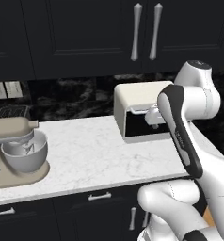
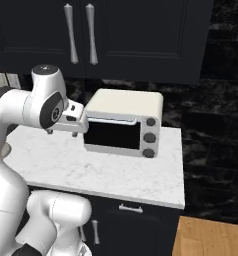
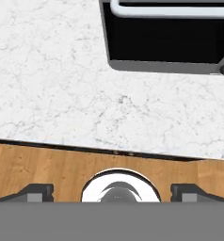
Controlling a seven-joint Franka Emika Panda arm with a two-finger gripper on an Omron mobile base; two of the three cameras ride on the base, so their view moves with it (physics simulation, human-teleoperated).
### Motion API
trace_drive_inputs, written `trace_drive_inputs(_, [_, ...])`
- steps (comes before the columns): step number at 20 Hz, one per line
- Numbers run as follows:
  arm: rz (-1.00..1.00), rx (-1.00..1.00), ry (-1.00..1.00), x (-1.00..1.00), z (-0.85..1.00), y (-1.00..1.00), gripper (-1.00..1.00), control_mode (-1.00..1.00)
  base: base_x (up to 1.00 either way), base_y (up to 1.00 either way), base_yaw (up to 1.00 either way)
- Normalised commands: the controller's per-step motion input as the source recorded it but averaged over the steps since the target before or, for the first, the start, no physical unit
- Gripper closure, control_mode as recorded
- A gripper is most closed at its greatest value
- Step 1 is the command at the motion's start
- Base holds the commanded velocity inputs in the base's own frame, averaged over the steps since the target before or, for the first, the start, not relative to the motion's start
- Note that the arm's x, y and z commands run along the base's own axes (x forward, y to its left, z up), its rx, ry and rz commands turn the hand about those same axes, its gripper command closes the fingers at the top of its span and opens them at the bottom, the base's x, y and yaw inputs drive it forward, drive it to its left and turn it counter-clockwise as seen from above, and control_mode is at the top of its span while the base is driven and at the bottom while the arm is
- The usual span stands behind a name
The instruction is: Navigate to the coffee machine.
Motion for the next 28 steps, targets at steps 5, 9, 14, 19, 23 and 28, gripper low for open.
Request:
trace_drive_inputs(5, [0.0,0.0,0.0,0.0,0.0,0.0,-1.0,1.0,-0.57,0.03,0.0])
trace_drive_inputs(9, [0.0,0.0,0.0,0.0,0.0,0.0,-1.0,1.0,-0.39,0.3,0.05])
trace_drive_inputs(14, [0.0,0.0,0.0,0.0,0.0,0.0,-1.0,1.0,-0.02,0.56,0.53])
trace_drive_inputs(19, [0.0,0.0,0.0,0.0,0.0,0.0,-1.0,1.0,-0.03,0.56,0.95])
trace_drive_inputs(23, [0.0,0.0,0.0,0.0,0.0,0.0,-1.0,1.0,0.0,0.27,1.0])
trace_drive_inputs(28, [0.0,0.0,0.0,0.0,0.0,0.0,-1.0,1.0,0.0,0.08,0.82])
